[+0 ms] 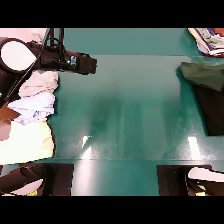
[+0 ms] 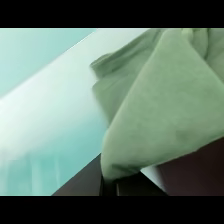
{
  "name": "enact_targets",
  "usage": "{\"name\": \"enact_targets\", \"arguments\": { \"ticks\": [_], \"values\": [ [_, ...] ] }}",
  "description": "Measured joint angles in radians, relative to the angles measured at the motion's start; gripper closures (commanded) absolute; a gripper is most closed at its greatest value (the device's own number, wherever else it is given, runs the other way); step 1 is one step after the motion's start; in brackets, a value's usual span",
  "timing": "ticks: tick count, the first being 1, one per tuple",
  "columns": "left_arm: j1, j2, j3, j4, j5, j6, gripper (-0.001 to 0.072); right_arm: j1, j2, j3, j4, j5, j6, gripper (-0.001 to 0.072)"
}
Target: Fold the shirts.
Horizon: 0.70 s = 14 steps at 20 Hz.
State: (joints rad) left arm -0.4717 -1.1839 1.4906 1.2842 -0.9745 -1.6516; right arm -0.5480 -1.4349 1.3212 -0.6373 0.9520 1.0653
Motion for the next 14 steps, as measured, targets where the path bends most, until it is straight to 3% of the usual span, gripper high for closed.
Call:
{"name": "enact_targets", "arguments": {
  "ticks": [7, 14],
  "values": [
    [-0.01, -0.006, 0.0, -0.009, 0.019, -0.001, 0.0685, -0.09, -0.002, 0.106, 0.014, -0.035, 0.008, 0.0695],
    [-0.01, -0.01, 0.0, -0.01, 0.012, -0.001, 0.0685, -0.119, 0.008, 0.321, -0.028, 0.164, 0.052, 0.0695]
  ]
}}
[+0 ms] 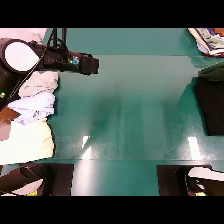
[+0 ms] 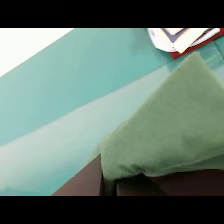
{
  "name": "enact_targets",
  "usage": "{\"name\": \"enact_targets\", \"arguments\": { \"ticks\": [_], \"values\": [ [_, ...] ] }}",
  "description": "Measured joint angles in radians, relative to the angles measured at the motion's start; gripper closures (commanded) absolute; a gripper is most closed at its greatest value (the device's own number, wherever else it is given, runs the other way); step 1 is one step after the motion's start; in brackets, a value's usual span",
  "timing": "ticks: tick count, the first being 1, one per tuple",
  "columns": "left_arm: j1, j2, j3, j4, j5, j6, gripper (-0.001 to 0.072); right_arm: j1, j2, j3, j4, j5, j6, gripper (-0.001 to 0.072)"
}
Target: Fold the shirts.
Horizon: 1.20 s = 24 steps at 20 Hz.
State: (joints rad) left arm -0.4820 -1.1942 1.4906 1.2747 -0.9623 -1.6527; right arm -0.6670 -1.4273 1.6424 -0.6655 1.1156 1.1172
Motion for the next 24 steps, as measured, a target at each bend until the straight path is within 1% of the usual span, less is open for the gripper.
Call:
{"name": "enact_targets", "arguments": {
  "ticks": [4, 9, 10, 11, 12, 13, 14, 15, 19, 23, 24],
  "values": [
    [0.0, 0.0, 0.0, 0.0, -0.014, 0.001, 0.0685, -0.016, 0.064, -0.027, -0.137, 0.082, 0.032, 0.0694],
    [0.0, 0.0, 0.0, 0.003, -0.024, 0.008, 0.0685, -0.089, 0.173, -0.227, -0.307, 0.133, 0.049, 0.0689],
    [0.0, 0.0, 0.0, 0.003, -0.024, 0.008, 0.0685, -0.11, 0.193, -0.271, -0.331, 0.14, 0.051, 0.062],
    [0.0, 0.0, 0.0, 0.004, -0.025, 0.009, 0.0685, -0.134, 0.212, -0.318, -0.355, 0.145, 0.051, 0.0469],
    [0.0, 0.0, 0.0, 0.004, -0.025, 0.009, 0.0685, -0.157, 0.228, -0.359, -0.378, 0.156, 0.051, 0.0437],
    [0.0, 0.0, 0.0, 0.004, -0.025, 0.01, 0.0685, -0.181, 0.244, -0.401, -0.397, 0.159, 0.052, 0.0432],
    [0.0, 0.0, 0.0, 0.004, -0.025, 0.01, 0.0685, -0.202, 0.257, -0.436, -0.412, 0.161, 0.053, 0.0334],
    [0.0, 0.0, 0.0, 0.004, -0.025, 0.011, 0.0685, -0.22, 0.27, -0.469, -0.423, 0.163, 0.055, 0.0296],
    [0.0, 0.0, 0.0, 0.005, -0.025, 0.011, 0.0685, -0.243, 0.307, -0.529, -0.443, 0.159, 0.055, 0.0297],
    [0.0, 0.0, 0.0, 0.005, -0.026, 0.011, 0.0685, -0.169, 0.319, -0.502, -0.459, 0.16, 0.059, 0.0296],
    [0.0, 0.0, 0.0, 0.005, -0.027, 0.011, 0.0685, -0.149, 0.32, -0.489, -0.481, 0.164, 0.077, 0.0296]
  ]
}}
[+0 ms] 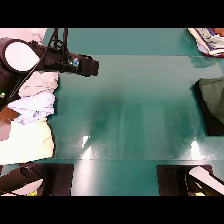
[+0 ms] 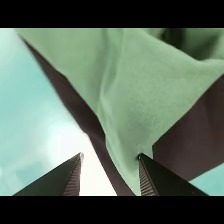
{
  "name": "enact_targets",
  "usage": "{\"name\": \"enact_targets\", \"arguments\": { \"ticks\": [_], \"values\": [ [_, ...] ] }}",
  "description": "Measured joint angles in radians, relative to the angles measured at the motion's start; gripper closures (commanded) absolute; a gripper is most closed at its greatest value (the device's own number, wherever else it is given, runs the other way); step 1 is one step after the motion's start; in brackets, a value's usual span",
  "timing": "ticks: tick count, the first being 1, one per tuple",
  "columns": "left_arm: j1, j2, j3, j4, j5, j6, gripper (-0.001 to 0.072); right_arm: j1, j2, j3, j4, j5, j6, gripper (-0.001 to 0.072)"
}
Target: Fold the shirts.
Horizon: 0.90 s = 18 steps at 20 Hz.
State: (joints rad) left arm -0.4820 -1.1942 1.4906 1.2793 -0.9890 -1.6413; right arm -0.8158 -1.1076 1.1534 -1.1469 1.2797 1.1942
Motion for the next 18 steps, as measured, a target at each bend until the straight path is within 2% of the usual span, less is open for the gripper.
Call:
{"name": "enact_targets", "arguments": {
  "ticks": [4, 7, 11, 15, 16, 18],
  "values": [
    [0.0, 0.0, 0.0, 0.0, -0.021, 0.0, 0.0685, 0.032, 0.002, 0.068, -0.145, 0.019, 0.125, 0.0297],
    [0.0, 0.0, 0.0, 0.0, -0.029, 0.0, 0.0685, 0.034, 0.003, 0.113, -0.158, 0.046, 0.169, 0.0297],
    [0.0, 0.0, 0.0, -0.001, -0.04, -0.001, 0.0685, 0.061, 0.003, 0.137, 0.052, 0.07, 0.192, 0.0299],
    [0.0, 0.0, 0.0, -0.003, -0.029, -0.001, 0.0684, 0.209, 0.003, 0.145, 0.222, 0.079, 0.2, 0.0308],
    [0.0, 0.0, 0.0, -0.003, -0.018, -0.001, 0.0685, 0.265, 0.003, 0.145, 0.246, 0.082, 0.199, 0.0368],
    [0.0, 0.0, 0.0, -0.003, 0.0, -0.001, 0.0684, 0.378, 0.003, 0.146, 0.27, 0.085, 0.18, 0.0666]
  ]
}}
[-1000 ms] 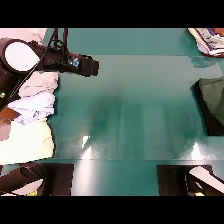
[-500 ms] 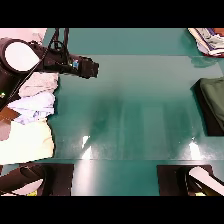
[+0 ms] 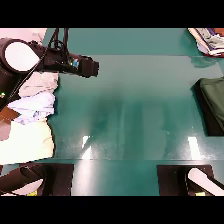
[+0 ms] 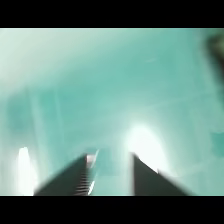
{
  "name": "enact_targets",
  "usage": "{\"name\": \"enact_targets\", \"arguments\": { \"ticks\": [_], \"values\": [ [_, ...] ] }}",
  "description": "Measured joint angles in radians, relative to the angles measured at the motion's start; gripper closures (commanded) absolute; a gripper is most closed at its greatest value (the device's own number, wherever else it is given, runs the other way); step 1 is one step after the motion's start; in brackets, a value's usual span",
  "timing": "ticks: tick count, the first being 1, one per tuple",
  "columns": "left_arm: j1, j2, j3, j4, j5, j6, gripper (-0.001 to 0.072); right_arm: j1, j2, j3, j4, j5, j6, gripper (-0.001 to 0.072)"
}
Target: Fold the shirts.
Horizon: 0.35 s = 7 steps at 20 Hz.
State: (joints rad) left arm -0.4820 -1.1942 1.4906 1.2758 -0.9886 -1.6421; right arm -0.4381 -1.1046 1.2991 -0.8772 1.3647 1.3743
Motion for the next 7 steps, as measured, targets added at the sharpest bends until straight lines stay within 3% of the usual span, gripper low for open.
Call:
{"name": "enact_targets", "arguments": {
  "ticks": [1, 7],
  "values": [
    [0.0, 0.0, 0.0, 0.0, 0.01, 0.0, 0.0685, 0.058, 0.0, 0.0, 0.011, 0.0, -0.017, 0.0694],
    [0.0, 0.0, 0.0, 0.0, 0.058, 0.0, 0.0685, 0.303, 0.0, 0.001, 0.031, -0.008, -0.073, 0.0694]
  ]
}}
